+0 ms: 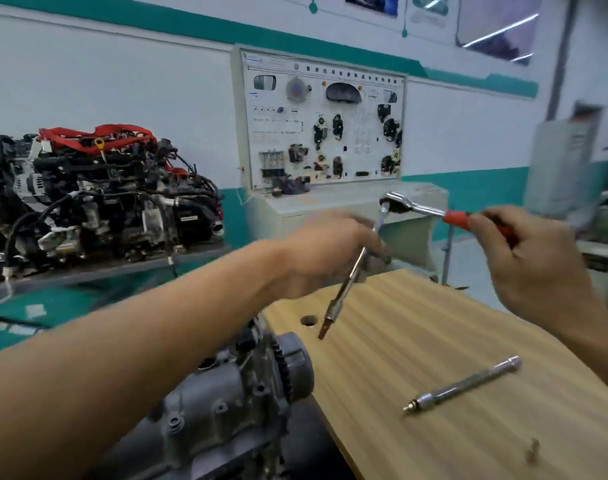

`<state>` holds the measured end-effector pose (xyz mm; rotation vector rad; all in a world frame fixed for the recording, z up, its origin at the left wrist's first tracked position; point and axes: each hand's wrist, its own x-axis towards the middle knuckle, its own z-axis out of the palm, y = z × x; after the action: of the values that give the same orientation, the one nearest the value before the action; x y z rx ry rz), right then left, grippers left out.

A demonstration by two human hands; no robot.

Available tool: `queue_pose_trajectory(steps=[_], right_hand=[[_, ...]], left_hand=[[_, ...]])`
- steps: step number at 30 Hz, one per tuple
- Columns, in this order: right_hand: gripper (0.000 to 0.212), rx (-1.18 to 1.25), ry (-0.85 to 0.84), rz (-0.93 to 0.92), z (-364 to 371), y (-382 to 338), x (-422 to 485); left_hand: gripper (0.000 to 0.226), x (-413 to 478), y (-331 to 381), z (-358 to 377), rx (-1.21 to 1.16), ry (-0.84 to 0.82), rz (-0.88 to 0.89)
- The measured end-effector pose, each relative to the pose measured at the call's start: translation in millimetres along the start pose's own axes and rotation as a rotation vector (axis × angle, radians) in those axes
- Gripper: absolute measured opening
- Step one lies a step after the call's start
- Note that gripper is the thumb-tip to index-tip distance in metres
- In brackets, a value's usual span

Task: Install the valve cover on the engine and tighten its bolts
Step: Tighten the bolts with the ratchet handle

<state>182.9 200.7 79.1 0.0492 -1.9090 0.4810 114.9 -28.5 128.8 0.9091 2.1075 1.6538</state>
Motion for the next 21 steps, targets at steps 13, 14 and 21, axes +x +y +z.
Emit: queue_pose_trajectory(steps=[13,14,21], right_hand=[[0.031,-0.488,-0.213,0.774,-115.5,89.6,-210.7],[0.031,-0.473,-0.25,0.801,-113.4,92.5,-221.4],[0.034,-0.577,-0.388,0.849,-111.0,97.2,-248.1]], left_hand=[[0.025,-16.5,-176.7,190.9,0.815,-0.121,0.016],[0.023,-17.3,-190.0,197.9,0.812,-0.128,-0.015],[0.033,-31.8,-233.2,209.1,0.771,-0.066,-0.016]])
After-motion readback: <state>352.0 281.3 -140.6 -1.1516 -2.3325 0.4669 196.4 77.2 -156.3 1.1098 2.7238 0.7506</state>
